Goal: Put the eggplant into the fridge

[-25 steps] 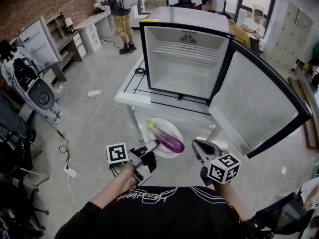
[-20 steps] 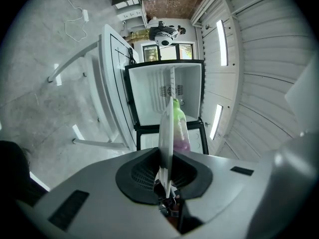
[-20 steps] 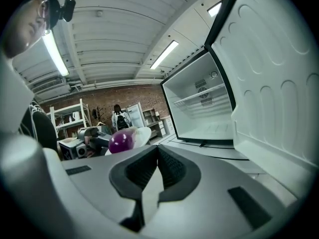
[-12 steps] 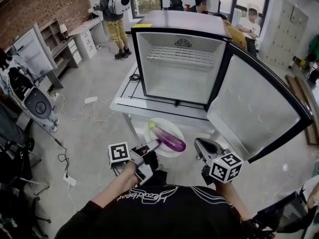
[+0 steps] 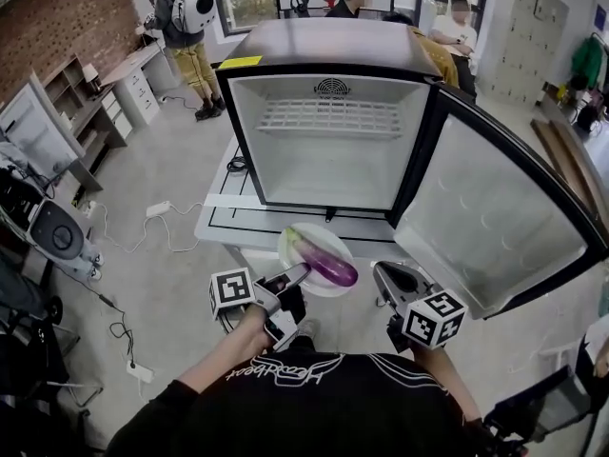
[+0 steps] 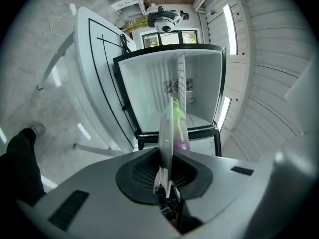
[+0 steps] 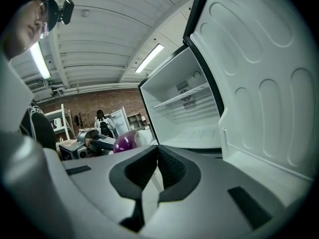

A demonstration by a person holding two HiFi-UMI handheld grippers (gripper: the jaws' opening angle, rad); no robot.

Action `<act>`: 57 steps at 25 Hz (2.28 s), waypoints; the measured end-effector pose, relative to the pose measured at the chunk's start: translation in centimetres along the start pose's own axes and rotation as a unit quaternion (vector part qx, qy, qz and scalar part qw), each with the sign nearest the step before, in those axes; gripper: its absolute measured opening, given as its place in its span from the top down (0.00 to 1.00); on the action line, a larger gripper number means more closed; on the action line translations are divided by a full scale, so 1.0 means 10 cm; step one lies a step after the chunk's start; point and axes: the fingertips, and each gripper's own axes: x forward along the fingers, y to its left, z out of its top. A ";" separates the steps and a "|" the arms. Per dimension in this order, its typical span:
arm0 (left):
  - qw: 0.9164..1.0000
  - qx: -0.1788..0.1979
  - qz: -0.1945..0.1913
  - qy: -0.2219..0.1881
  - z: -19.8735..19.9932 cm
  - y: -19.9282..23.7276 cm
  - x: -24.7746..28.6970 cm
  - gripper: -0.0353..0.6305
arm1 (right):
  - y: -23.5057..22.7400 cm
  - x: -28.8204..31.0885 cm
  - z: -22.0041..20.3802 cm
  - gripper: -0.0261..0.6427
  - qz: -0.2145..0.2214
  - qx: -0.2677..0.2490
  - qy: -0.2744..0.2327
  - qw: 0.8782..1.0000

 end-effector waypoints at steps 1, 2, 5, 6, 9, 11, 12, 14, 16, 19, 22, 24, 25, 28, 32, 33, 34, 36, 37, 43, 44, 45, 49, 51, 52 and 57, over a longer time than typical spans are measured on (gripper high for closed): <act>1.000 0.003 0.002 0.005 0.08 0.01 0.06 0.89 | -0.05 0.06 0.02 0.95 -0.006 0.002 -0.001 1.000; 1.000 0.006 0.004 0.009 0.16 0.02 0.13 0.89 | -0.10 0.11 0.04 0.95 -0.011 0.005 -0.004 1.000; 1.000 0.014 0.015 0.022 0.40 0.07 0.33 0.89 | -0.26 0.31 0.11 0.95 -0.028 0.015 -0.010 0.999; 0.999 0.014 0.019 0.028 0.47 0.08 0.40 0.89 | -0.30 0.37 0.13 0.95 -0.033 0.017 -0.011 0.999; 0.999 0.019 0.022 0.045 0.68 0.10 0.58 0.89 | -0.41 0.53 0.19 0.95 -0.048 0.023 -0.012 0.999; 0.998 0.029 0.026 0.052 0.81 0.12 0.69 0.89 | -0.46 0.64 0.22 0.95 -0.056 0.026 -0.011 0.998; 0.997 0.033 0.029 0.057 0.87 0.14 0.74 0.89 | -0.48 0.69 0.22 0.95 -0.060 0.027 -0.010 0.998; 0.997 0.032 0.033 0.068 0.96 0.18 0.84 0.89 | -0.52 0.77 0.22 0.95 -0.068 0.030 -0.005 0.997; 0.996 0.031 0.037 0.078 1.04 0.23 0.95 0.89 | -0.57 0.85 0.21 0.95 -0.077 0.033 0.000 0.996; 0.994 0.038 0.044 0.089 1.15 0.32 1.11 0.89 | -0.66 0.95 0.20 0.95 -0.090 0.039 0.004 0.995; 0.993 0.044 0.051 0.099 1.24 0.40 1.27 0.89 | -0.74 1.04 0.22 0.95 -0.100 0.041 0.003 0.994; 0.992 0.048 0.053 0.106 1.27 0.42 1.37 0.89 | -0.77 1.10 0.23 0.95 -0.106 0.041 0.003 0.994; 0.991 0.049 0.055 0.109 1.29 0.44 1.42 0.89 | -0.78 1.12 0.23 0.95 -0.109 0.041 0.003 0.993; 0.990 0.051 0.062 0.119 1.34 0.48 1.56 0.89 | -0.83 1.20 0.22 0.95 -0.116 0.044 0.002 0.992; 0.987 0.079 0.076 0.118 1.45 0.54 1.81 0.89 | -0.90 1.31 0.22 0.95 -0.125 0.046 0.001 0.991; 0.986 0.087 0.080 0.118 1.48 0.56 1.87 0.89 | -0.91 1.33 0.21 0.95 -0.126 0.047 0.001 0.991; 0.985 0.093 0.082 0.119 1.51 0.58 1.93 0.89 | -0.92 1.36 0.21 0.95 -0.126 0.048 0.001 0.991; 0.984 0.097 0.086 0.120 1.57 0.61 2.03 0.89 | -0.95 1.41 0.21 0.95 -0.127 0.049 0.000 0.991; 0.984 0.097 0.088 0.120 1.60 0.63 2.08 0.89 | -0.96 1.42 0.21 0.95 -0.128 0.050 -0.001 0.991; 0.982 0.117 0.097 0.111 1.84 0.67 2.33 0.89 | -1.05 1.50 0.20 0.95 -0.140 0.062 -0.005 0.988; 0.981 0.125 0.101 0.108 1.88 0.69 2.38 0.89 | -1.07 1.51 0.19 0.95 -0.142 0.063 -0.005 0.988; 0.980 0.130 0.105 0.106 1.93 0.71 2.42 0.89 | -1.08 1.52 0.18 0.95 -0.144 0.065 -0.004 0.987; 0.979 0.130 0.121 0.099 2.07 0.81 2.56 0.89 | -1.12 1.54 0.16 0.95 -0.151 0.070 -0.004 0.986; 0.979 0.128 0.125 0.096 2.12 0.83 2.61 0.89 | -1.15 1.54 0.17 0.95 -0.155 0.071 -0.005 0.985; 0.979 0.128 0.127 0.095 2.14 0.84 2.63 0.89 | -1.15 1.54 0.18 0.95 -0.156 0.072 -0.005 0.985; 0.977 0.140 0.132 0.092 2.22 0.86 2.69 0.89 | -1.17 1.56 0.20 0.95 -0.160 0.072 -0.005 0.984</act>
